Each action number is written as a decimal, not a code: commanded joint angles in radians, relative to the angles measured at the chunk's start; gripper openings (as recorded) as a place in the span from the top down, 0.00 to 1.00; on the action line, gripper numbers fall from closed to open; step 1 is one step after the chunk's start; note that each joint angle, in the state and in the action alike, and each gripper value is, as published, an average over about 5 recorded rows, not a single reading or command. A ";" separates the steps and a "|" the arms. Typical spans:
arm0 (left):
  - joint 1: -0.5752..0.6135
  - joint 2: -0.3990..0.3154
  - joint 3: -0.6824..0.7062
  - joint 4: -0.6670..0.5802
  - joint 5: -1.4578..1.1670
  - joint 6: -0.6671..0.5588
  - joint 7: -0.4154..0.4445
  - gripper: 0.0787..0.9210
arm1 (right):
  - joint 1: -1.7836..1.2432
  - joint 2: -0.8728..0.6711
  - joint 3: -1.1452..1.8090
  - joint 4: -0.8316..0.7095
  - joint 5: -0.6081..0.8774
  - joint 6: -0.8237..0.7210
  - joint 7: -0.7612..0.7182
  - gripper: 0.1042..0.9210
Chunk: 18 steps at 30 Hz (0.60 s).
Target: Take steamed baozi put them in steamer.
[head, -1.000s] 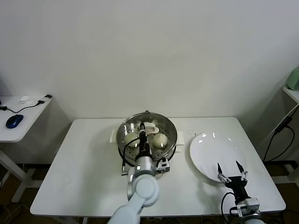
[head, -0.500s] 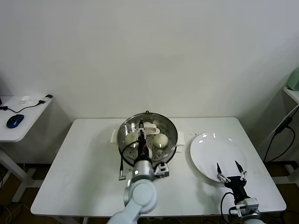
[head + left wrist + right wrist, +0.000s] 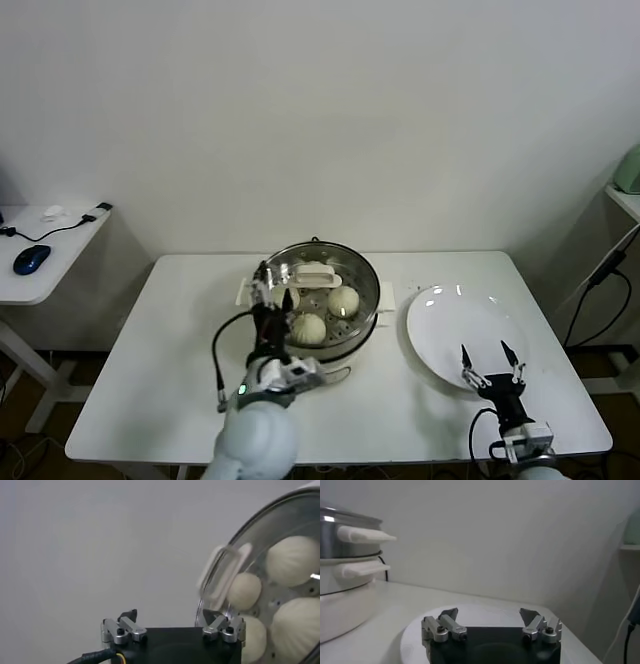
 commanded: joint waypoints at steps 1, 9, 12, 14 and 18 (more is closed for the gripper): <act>0.173 0.042 -0.518 -0.083 -1.007 -0.680 -0.202 0.12 | 0.013 0.013 -0.003 0.003 0.035 0.037 -0.007 0.12; 0.235 0.139 -0.623 0.166 -1.306 -0.805 -0.175 0.12 | 0.016 0.023 -0.010 -0.013 0.032 0.031 -0.004 0.12; 0.237 0.151 -0.587 0.283 -1.309 -0.862 -0.164 0.12 | 0.016 0.024 -0.010 -0.021 0.037 0.026 -0.005 0.12; 0.230 0.150 -0.564 0.354 -1.298 -0.897 -0.159 0.12 | 0.018 0.023 -0.011 -0.025 0.038 0.026 -0.006 0.12; 0.220 0.143 -0.541 0.428 -1.275 -0.935 -0.151 0.12 | 0.022 0.021 -0.013 -0.026 0.037 0.026 -0.007 0.12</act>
